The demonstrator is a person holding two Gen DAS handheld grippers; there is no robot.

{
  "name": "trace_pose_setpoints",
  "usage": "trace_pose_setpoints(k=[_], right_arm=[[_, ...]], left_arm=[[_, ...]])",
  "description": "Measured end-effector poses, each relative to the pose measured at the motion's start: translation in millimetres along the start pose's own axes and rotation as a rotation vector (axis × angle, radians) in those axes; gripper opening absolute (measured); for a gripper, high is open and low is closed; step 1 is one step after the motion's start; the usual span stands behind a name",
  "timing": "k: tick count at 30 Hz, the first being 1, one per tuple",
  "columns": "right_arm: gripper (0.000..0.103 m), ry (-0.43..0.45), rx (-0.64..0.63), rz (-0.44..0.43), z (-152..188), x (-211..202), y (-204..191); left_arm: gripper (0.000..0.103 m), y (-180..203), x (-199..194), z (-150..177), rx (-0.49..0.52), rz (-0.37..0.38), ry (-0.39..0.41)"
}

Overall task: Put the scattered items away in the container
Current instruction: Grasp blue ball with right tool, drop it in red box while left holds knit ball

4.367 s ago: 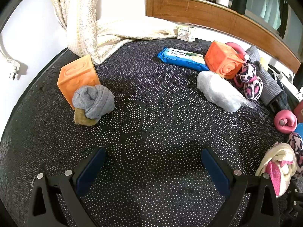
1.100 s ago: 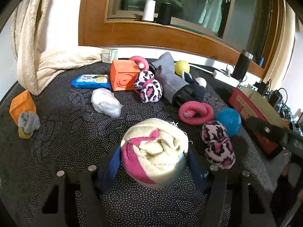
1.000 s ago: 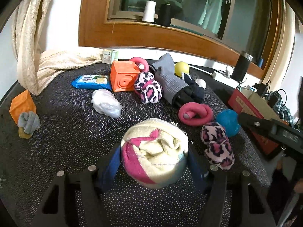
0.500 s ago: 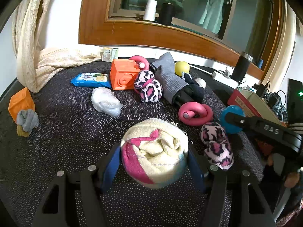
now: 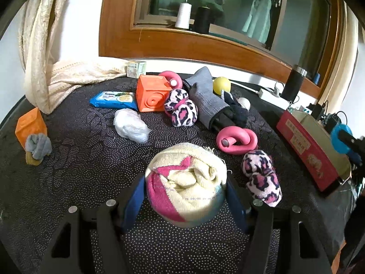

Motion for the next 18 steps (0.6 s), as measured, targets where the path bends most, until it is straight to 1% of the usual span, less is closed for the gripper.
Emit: trace_pose_setpoints(k=[6,15,18], right_arm=[[0.058,0.013,0.058,0.072,-4.5,-5.3,38.3],[0.058,0.022,0.12,0.095,-2.9,-11.9,69.0],[0.062,0.026,0.145,0.091,-2.4,-14.1,78.0]], left_arm=[[0.069,16.2,-6.0,-0.4,0.011,0.021,0.005],[0.069,52.7,-14.1,-1.4,0.073,0.057,0.01],[0.069,62.5,-14.8,-2.0,0.086,0.063,0.009]])
Point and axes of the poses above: each gripper's, at about its wrist camera, not at the fingertips, and x roughly the way its jaws point, y to its right, z to its underside, the point moved 1 cm from there along x, roughly the way its jaws point, and after that the axes turned 2 degrees about y, right-handed, at the moved point
